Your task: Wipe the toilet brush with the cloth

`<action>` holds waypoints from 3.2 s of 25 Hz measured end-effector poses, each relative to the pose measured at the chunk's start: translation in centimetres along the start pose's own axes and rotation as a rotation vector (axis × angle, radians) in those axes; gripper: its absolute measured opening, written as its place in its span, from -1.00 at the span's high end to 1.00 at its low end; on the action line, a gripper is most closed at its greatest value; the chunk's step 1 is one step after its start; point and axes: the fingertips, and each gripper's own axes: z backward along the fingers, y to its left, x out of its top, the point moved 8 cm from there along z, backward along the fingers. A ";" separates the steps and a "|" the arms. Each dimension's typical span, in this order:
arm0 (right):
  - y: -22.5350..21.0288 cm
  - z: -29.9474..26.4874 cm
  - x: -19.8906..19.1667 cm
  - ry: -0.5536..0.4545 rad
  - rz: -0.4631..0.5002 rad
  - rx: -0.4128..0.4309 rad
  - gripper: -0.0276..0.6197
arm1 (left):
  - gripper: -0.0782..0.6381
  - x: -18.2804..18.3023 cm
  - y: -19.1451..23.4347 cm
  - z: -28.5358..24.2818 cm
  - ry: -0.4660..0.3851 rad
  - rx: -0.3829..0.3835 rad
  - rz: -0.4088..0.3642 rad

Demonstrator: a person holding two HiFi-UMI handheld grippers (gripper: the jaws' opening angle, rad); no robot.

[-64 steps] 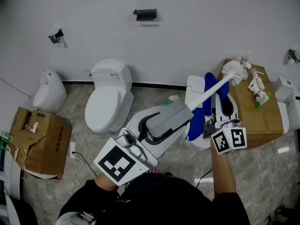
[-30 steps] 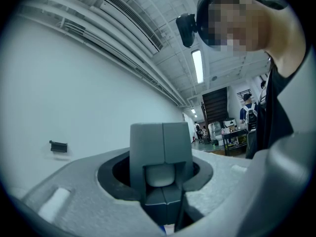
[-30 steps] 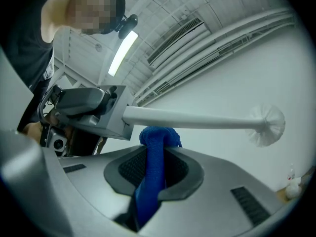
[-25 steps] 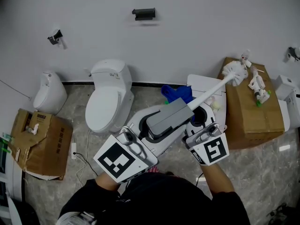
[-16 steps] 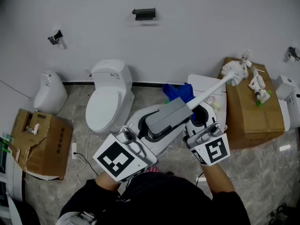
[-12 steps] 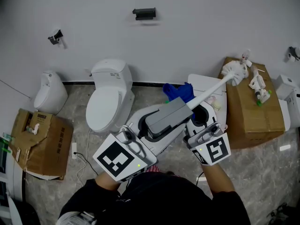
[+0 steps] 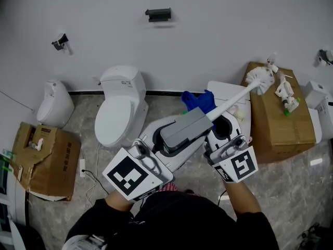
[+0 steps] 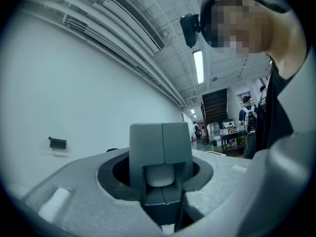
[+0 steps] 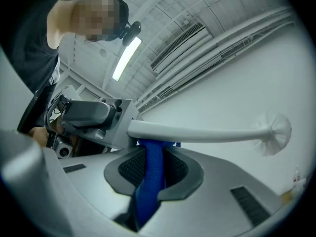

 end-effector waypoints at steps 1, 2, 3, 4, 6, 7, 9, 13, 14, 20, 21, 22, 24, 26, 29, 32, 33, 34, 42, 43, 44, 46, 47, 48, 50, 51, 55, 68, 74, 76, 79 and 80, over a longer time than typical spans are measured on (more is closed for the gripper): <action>0.0 0.0 0.0 0.000 -0.003 0.000 0.71 | 0.28 0.0 0.0 0.0 -0.001 0.000 -0.003; 0.0 0.0 0.0 0.002 -0.005 -0.001 0.71 | 0.28 0.0 0.0 0.0 -0.002 0.000 -0.005; 0.0 0.0 0.0 0.004 -0.005 -0.001 0.71 | 0.28 0.0 0.0 0.0 -0.002 0.001 -0.004; 0.0 0.0 0.0 0.005 -0.005 -0.001 0.71 | 0.28 0.0 0.0 0.0 -0.002 0.002 -0.003; 0.0 0.0 0.0 0.003 -0.003 0.000 0.71 | 0.28 0.0 0.0 0.0 -0.007 0.001 -0.014; 0.0 0.0 0.0 0.002 -0.002 0.001 0.71 | 0.28 0.0 0.0 0.0 -0.008 0.001 -0.018; -0.1 0.0 -0.1 0.003 0.000 0.001 0.71 | 0.28 0.0 0.0 0.0 -0.007 0.003 -0.023; -0.2 -0.1 0.0 -0.003 0.000 -0.001 0.71 | 0.28 0.0 0.0 0.0 -0.003 0.007 -0.017; -0.2 -0.1 0.0 -0.004 -0.001 -0.003 0.71 | 0.28 0.0 0.0 0.0 -0.002 0.007 -0.017; -0.5 0.1 0.0 -0.009 -0.006 -0.018 0.71 | 0.28 0.1 0.0 0.1 -0.010 0.004 -0.022; -0.6 0.1 0.1 -0.011 -0.009 -0.020 0.71 | 0.28 0.1 0.0 0.1 -0.010 0.004 -0.022; -0.7 0.1 0.1 -0.012 -0.012 -0.022 0.71 | 0.28 0.1 0.0 0.1 -0.010 0.004 -0.023; -0.8 0.1 0.0 -0.013 -0.016 -0.026 0.71 | 0.28 0.0 0.0 0.1 -0.006 0.002 -0.029; -1.0 0.2 0.0 -0.013 -0.016 -0.030 0.71 | 0.28 0.0 0.0 0.1 -0.005 0.003 -0.023; -1.2 0.2 0.0 -0.014 -0.018 -0.037 0.71 | 0.28 0.1 0.0 0.0 -0.004 0.008 -0.008; -1.3 0.3 0.0 -0.017 -0.027 -0.045 0.71 | 0.28 0.1 0.0 0.1 -0.004 0.007 -0.010; -1.4 0.3 -0.1 -0.016 -0.026 -0.048 0.71 | 0.28 0.0 0.0 0.2 -0.005 0.007 -0.009; -1.5 0.4 -0.1 -0.015 -0.025 -0.050 0.71 | 0.28 0.0 0.0 0.2 -0.007 0.006 -0.011; -1.9 0.5 0.0 -0.010 -0.023 -0.057 0.71 | 0.28 0.0 0.0 0.1 -0.017 0.005 -0.021; -1.9 0.5 0.0 -0.010 -0.021 -0.058 0.71 | 0.28 0.0 0.0 0.1 -0.015 0.006 -0.018; -2.0 0.5 -0.1 -0.010 -0.020 -0.060 0.71 | 0.28 0.0 0.0 0.1 -0.011 0.007 -0.015; -2.1 0.6 -0.1 -0.010 -0.019 -0.065 0.71 | 0.28 0.0 0.0 0.1 -0.007 0.009 -0.016; -2.2 0.6 -0.1 -0.009 -0.019 -0.067 0.71 | 0.28 0.0 0.0 0.2 -0.010 0.008 -0.021; -2.3 0.6 -0.1 -0.009 -0.019 -0.070 0.71 | 0.28 0.0 0.0 0.2 -0.013 0.006 -0.025; -2.5 0.7 -0.2 -0.008 -0.018 -0.075 0.71 | 0.28 0.0 0.0 0.2 -0.011 0.006 -0.022; -2.6 0.8 -0.2 -0.008 -0.017 -0.078 0.71 | 0.28 0.0 0.0 0.1 -0.009 0.007 -0.018; -3.0 0.9 -0.2 -0.009 -0.018 -0.090 0.71 | 0.28 0.0 0.1 0.1 -0.013 0.005 -0.015; -4.0 1.3 -0.3 -0.007 -0.021 -0.121 0.71 | 0.28 -0.1 0.1 0.1 -0.018 -0.003 -0.019; -4.4 1.5 -0.3 -0.005 -0.021 -0.134 0.71 | 0.28 -0.1 0.2 0.0 -0.030 -0.008 -0.027; -4.5 1.6 -0.3 -0.004 -0.020 -0.136 0.71 | 0.28 -0.1 0.2 0.0 -0.027 -0.008 -0.025; -4.7 1.7 -0.4 -0.002 -0.020 -0.142 0.71 | 0.28 -0.1 0.1 0.0 -0.014 -0.007 -0.013; -4.7 1.7 -0.4 -0.003 -0.020 -0.145 0.71 | 0.28 -0.2 0.1 0.1 -0.019 -0.008 -0.015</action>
